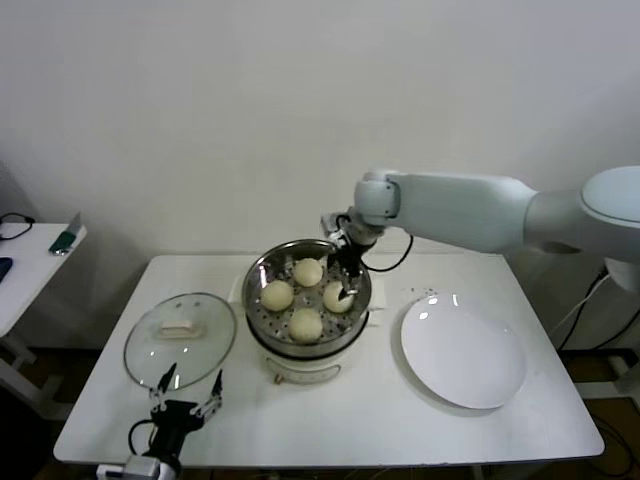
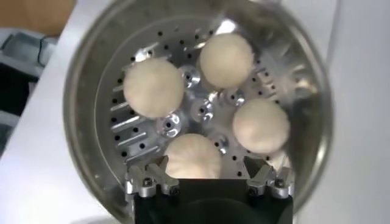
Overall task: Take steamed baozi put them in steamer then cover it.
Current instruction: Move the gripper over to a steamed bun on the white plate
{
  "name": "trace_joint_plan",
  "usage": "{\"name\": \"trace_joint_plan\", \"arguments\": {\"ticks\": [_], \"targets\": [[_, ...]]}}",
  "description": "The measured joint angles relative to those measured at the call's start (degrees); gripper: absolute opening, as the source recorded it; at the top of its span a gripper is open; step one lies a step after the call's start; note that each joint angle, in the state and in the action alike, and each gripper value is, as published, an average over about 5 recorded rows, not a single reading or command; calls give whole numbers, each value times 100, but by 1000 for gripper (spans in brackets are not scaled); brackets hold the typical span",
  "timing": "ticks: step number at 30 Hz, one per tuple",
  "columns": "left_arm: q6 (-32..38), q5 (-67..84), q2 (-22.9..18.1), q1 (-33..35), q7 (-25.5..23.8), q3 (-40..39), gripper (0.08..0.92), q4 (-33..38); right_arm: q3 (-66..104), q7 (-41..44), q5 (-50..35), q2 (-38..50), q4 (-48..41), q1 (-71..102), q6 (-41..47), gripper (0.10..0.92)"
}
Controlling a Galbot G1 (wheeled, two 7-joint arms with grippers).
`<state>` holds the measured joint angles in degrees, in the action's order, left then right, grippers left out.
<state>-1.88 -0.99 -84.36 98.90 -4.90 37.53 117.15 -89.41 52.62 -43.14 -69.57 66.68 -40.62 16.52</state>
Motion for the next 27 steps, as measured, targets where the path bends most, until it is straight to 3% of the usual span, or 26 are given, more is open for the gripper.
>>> {"name": "trace_joint_plan", "arguments": {"ticks": [5, 12, 20, 27], "targets": [[-101, 102, 35, -15, 83, 25, 823, 49, 562, -455, -374, 538, 148, 90, 34, 823], [-279, 271, 117, -99, 178, 26, 823, 106, 2405, -1926, -482, 1653, 632, 1225, 57, 823], [-296, 320, 289, -230, 127, 78, 823, 155, 5152, -3443, -211, 2888, 1529, 3687, -184, 823], [-131, 386, 419, -367, 150, 103, 823, 115, 7819, -4031, 293, 3164, 2172, 6349, -782, 823]]}}
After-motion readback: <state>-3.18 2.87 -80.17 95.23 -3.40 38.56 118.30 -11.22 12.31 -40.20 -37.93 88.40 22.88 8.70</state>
